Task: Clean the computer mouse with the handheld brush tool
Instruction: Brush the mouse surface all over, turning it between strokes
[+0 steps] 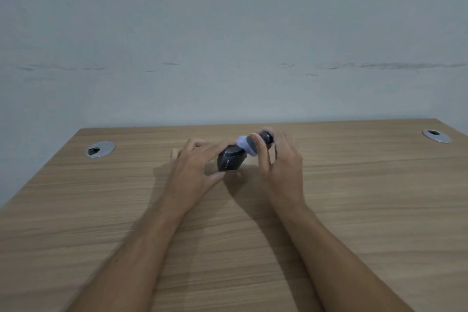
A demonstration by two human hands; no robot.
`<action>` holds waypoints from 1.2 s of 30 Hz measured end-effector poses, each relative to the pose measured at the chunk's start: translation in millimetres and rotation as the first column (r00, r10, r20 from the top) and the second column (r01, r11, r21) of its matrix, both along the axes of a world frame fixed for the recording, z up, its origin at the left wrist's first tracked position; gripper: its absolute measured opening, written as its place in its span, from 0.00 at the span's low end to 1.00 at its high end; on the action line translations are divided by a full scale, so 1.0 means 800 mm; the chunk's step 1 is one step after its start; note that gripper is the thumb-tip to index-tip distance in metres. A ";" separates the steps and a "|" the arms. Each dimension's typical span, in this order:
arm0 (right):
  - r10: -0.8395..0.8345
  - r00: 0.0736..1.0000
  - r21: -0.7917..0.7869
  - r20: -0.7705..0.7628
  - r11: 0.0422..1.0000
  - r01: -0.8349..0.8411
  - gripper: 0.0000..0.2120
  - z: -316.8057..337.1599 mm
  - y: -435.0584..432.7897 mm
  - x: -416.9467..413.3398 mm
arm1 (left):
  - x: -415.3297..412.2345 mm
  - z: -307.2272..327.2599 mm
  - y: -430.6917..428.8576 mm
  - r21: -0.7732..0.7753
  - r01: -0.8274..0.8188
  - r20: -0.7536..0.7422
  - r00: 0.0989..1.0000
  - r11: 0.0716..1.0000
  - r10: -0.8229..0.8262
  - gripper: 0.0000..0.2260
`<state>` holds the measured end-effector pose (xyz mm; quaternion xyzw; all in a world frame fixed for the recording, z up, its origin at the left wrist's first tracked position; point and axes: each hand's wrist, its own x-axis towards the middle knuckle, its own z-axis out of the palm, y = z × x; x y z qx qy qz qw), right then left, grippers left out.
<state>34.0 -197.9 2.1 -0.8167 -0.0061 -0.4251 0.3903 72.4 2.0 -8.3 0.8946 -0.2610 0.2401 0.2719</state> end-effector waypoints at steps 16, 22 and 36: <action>0.031 0.999 0.187 -0.023 0.982 -0.026 0.10 0.003 -0.011 -0.009 | -0.001 0.004 -0.002 0.031 0.003 0.003 1.000 1.000 -0.003 0.30; 0.004 0.999 0.187 -0.049 0.982 0.005 0.06 0.000 -0.015 -0.001 | -0.003 0.005 0.000 0.055 0.009 0.042 0.999 0.998 -0.011 0.28; -0.008 1.000 0.275 -0.024 0.961 0.014 0.09 0.004 -0.013 -0.009 | -0.003 0.002 -0.006 -0.214 -0.037 -0.183 0.983 0.976 -0.003 0.29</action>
